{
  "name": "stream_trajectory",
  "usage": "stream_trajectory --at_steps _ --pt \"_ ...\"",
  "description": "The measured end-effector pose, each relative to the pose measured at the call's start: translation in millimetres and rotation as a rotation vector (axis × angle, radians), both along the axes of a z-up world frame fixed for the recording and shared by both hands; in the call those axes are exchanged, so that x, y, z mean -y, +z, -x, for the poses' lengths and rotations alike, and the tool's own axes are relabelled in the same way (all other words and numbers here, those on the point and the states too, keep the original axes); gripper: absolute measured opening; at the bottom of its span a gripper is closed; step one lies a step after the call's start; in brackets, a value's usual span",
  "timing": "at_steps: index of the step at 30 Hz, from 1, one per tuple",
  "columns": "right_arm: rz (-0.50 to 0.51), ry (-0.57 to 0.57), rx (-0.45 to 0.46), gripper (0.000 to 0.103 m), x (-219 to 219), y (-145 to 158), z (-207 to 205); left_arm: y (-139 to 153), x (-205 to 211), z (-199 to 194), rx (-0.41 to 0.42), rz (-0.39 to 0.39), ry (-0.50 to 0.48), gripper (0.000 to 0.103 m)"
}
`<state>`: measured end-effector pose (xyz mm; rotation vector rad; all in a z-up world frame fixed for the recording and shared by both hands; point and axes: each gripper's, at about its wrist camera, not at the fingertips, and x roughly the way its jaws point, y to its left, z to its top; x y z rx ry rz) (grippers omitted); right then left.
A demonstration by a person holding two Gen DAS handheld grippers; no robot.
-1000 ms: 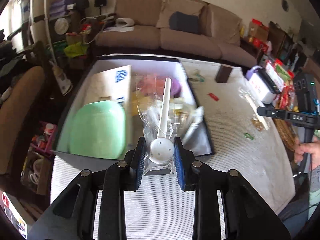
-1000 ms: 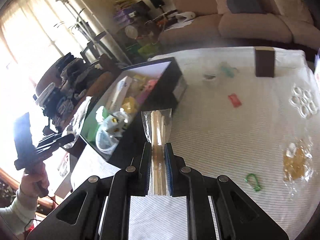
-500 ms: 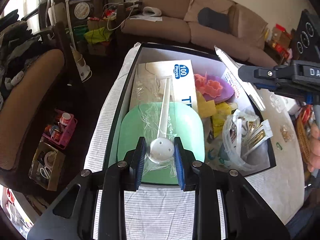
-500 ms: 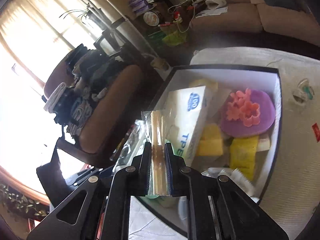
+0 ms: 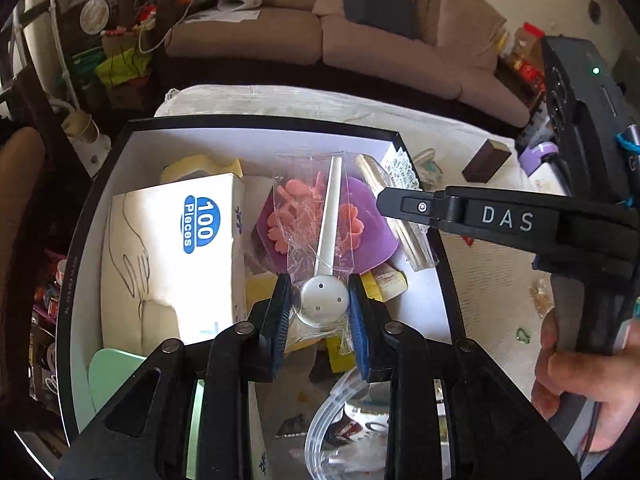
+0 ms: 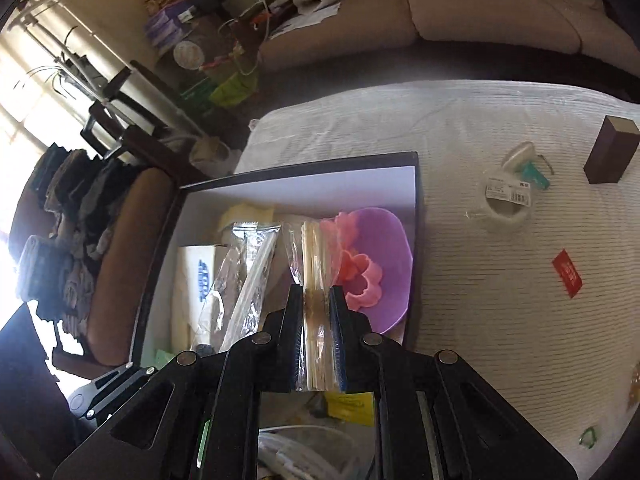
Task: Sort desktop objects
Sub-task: 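Carry both held items into the black box and open both tools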
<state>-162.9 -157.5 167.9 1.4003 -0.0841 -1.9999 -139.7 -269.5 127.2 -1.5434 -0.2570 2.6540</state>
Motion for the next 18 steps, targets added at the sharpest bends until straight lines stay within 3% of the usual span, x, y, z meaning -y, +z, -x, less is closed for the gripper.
stream_trajectory --at_steps 3,6,10,12,18 --pt "-0.045 0.000 0.000 0.016 4.1 -7.6 3.7 -10.4 -6.4 8.3 0.028 0.053 -0.011 0.026" --pt "-0.087 0.022 0.007 0.017 9.4 -16.6 1.6 -18.8 -3.5 6.7 0.041 0.038 -0.009 0.027" --pt "-0.065 0.020 0.027 0.032 4.8 -22.2 -4.5 -19.5 3.5 -1.9 0.038 -0.005 0.007 0.034" --pt "-0.042 0.014 0.035 0.041 1.0 -19.8 -7.5 -17.6 7.9 -4.7 0.043 -0.019 0.016 0.037" --pt "-0.037 0.037 -0.033 0.041 -8.7 8.0 -20.2 4.4 21.4 -18.3 0.012 -0.034 0.046 0.038"
